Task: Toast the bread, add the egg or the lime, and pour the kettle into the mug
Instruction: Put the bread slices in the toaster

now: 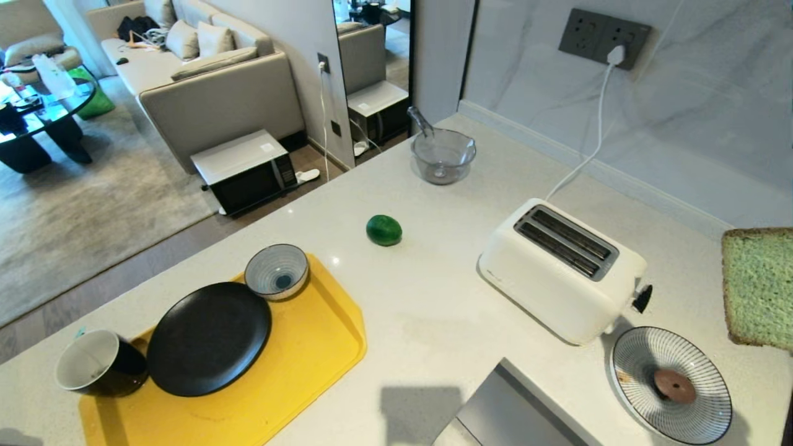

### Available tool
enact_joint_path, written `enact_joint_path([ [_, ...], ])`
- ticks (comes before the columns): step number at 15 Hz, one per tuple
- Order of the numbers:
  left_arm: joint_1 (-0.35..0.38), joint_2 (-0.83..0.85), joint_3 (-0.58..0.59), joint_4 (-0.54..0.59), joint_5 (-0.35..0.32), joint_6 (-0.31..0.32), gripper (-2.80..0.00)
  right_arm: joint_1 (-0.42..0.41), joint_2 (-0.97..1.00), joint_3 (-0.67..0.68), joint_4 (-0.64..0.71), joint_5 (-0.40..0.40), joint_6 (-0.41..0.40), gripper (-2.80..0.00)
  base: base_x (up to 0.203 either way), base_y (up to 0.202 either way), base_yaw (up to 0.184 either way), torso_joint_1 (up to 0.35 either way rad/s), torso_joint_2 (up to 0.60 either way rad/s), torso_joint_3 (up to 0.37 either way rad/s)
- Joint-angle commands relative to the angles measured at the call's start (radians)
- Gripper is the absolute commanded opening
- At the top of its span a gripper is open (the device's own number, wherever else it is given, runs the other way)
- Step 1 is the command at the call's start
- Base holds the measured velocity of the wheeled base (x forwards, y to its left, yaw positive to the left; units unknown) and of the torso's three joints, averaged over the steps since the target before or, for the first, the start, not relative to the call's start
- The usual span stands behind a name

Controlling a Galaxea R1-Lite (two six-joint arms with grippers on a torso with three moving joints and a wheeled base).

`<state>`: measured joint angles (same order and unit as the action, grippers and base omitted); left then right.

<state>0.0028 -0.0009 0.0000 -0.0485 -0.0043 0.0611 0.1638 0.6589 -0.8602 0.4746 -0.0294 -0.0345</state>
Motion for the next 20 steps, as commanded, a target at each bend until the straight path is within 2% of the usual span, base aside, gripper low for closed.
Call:
enact_joint_path([
  [1,0.0,-0.002,0.017,-0.001,0.0,0.0,-2.8,0.0,0.004,0.0,0.001,-0.001,-0.002,-2.8,0.002,0.0,-0.07,0.002,0.0,-0.002],
  [4,0.0,-0.002,0.017,-0.001,0.0,0.0,-2.8,0.0,0.022,-0.011,0.0,-0.001,-0.005,-2.8,0.0,0.0,0.0,0.0,0.0,0.0],
  [8,0.0,-0.002,0.017,-0.001,0.0,0.0,-2.8,0.0,0.121,-0.034,-0.089,-0.012,-0.078,-2.8,0.0,0.0,0.0,0.0,0.0,0.0],
  [12,0.0,-0.002,0.017,-0.001,0.0,0.0,-2.8,-0.072,0.301,-0.119,-0.151,-0.009,-0.228,-2.8,0.0,0.0,0.0,0.0,0.0,0.0],
  [15,0.0,-0.002,0.017,-0.001,0.0,0.0,-2.8,-0.153,0.389,-0.186,-0.154,0.007,-0.397,-2.8,0.0,0.0,0.0,0.0,0.0,0.0],
  [20,0.0,-0.002,0.017,-0.001,0.0,0.0,-2.8,-0.325,0.597,-0.407,-0.147,0.221,-0.575,-2.8,0.0,0.0,0.0,0.0,0.0,0.0],
])
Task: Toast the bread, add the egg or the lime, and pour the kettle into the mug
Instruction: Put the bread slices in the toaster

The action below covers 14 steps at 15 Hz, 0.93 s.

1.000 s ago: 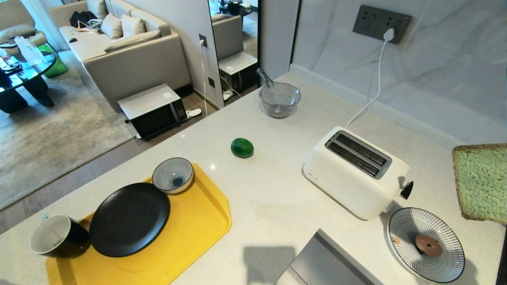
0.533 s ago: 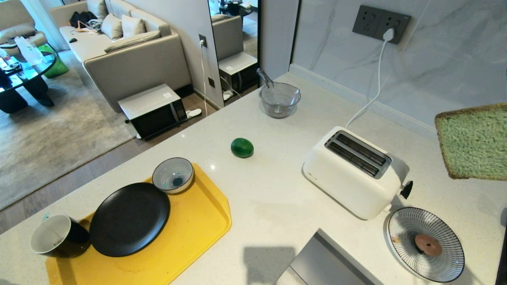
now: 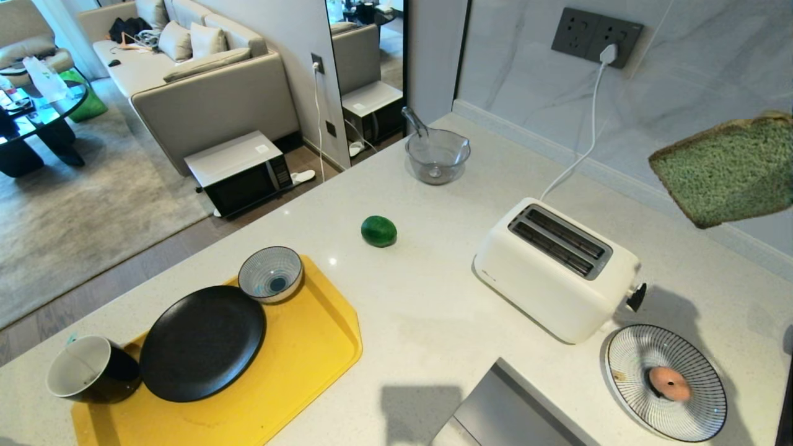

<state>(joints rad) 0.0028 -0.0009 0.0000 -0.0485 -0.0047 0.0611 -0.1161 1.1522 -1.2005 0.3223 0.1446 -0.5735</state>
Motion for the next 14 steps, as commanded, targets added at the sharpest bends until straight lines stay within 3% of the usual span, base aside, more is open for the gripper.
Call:
enact_joint_path([
  [1,0.0,-0.002,0.017,-0.001,0.0,0.0,-2.8,-0.061,0.14,-0.107,0.018,0.096,-0.066,-2.8,0.0,0.0,0.0,0.0,0.0,0.0],
  [3,0.0,-0.002,0.017,-0.001,0.0,0.0,-2.8,-0.069,0.189,-0.17,0.078,0.15,-0.104,-2.8,0.0,0.0,0.0,0.0,0.0,0.0],
  [9,0.0,-0.002,0.017,-0.001,0.0,0.0,-2.8,-0.104,0.31,-0.237,0.103,0.16,-0.203,-2.8,0.0,0.0,0.0,0.0,0.0,0.0],
  [14,0.0,-0.002,0.017,-0.001,0.0,0.0,-2.8,-0.084,0.324,-0.259,0.109,0.202,-0.206,-2.8,0.0,0.0,0.0,0.0,0.0,0.0],
])
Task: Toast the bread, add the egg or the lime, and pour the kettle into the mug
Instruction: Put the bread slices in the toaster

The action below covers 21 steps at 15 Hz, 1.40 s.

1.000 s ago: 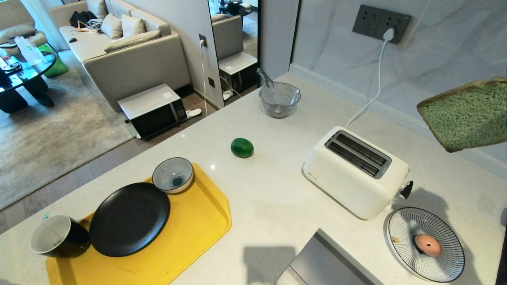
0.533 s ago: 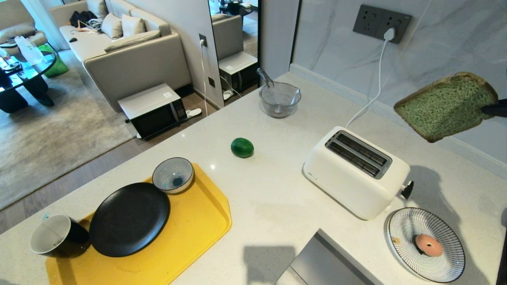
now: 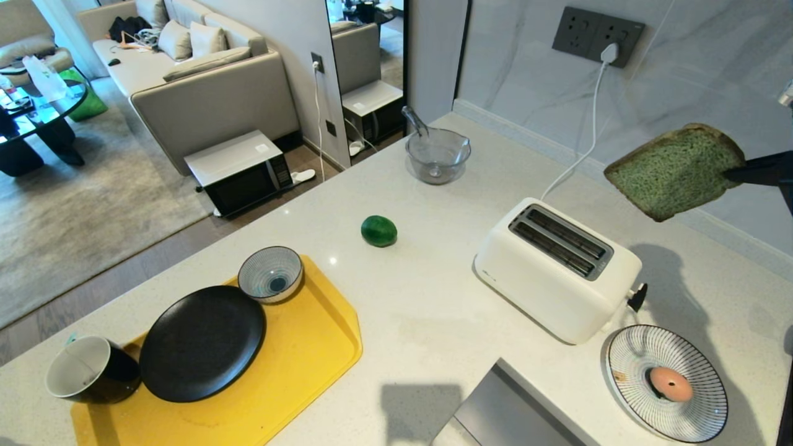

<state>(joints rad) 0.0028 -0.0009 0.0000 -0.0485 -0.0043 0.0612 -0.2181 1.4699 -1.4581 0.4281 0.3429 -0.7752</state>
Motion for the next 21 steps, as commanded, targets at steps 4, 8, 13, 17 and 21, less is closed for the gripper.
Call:
enact_joint_path([
  [4,0.0,-0.002,0.017,-0.001,0.0,0.0,-2.8,0.102,0.005,0.013,0.049,-0.002,0.0,-2.8,0.0,0.0,0.0,0.0,0.0,0.0],
  [8,0.0,-0.002,0.017,-0.001,0.0,0.0,-2.8,0.165,0.014,0.032,0.066,-0.056,0.001,-2.8,0.0,0.0,0.0,0.0,0.0,0.0],
  [13,0.0,-0.002,0.017,-0.001,0.0,0.0,-2.8,0.194,0.06,0.03,0.06,-0.069,0.002,-2.8,0.0,0.0,0.0,0.0,0.0,0.0],
  [17,0.0,-0.002,0.017,-0.001,0.0,0.0,-2.8,0.225,0.102,0.03,0.03,-0.091,0.003,-2.8,0.0,0.0,0.0,0.0,0.0,0.0],
  [21,0.0,-0.002,0.017,-0.001,0.0,0.0,-2.8,0.246,0.157,0.027,-0.023,-0.125,0.003,-2.8,0.0,0.0,0.0,0.0,0.0,0.0],
])
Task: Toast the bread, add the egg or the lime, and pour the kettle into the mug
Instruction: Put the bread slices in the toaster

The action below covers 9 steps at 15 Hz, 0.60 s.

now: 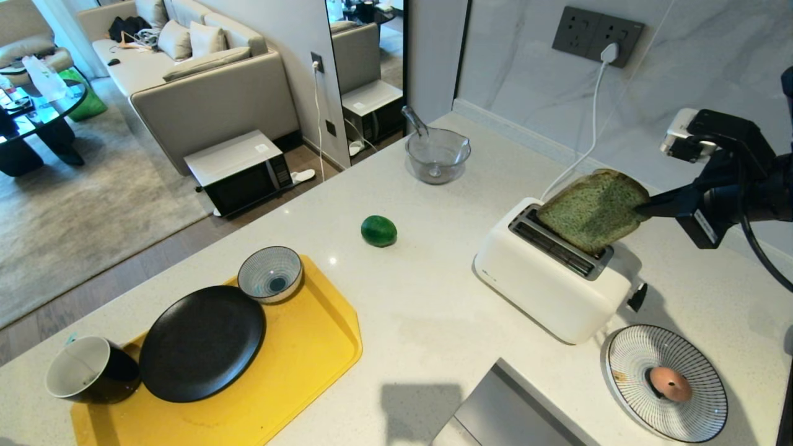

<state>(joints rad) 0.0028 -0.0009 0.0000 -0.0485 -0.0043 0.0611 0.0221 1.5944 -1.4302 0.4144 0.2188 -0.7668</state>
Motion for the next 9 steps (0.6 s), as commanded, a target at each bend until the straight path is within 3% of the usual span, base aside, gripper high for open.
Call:
enact_joint_path([
  [1,0.0,-0.002,0.017,-0.001,0.0,0.0,-2.8,0.006,0.043,-0.004,-0.016,-0.004,-0.006,-2.8,0.0,0.0,0.0,0.0,0.0,0.0],
  [9,0.0,-0.002,0.017,-0.001,0.0,0.0,-2.8,0.006,0.079,0.004,-0.017,-0.024,-0.009,-2.8,0.0,0.0,0.0,0.0,0.0,0.0],
])
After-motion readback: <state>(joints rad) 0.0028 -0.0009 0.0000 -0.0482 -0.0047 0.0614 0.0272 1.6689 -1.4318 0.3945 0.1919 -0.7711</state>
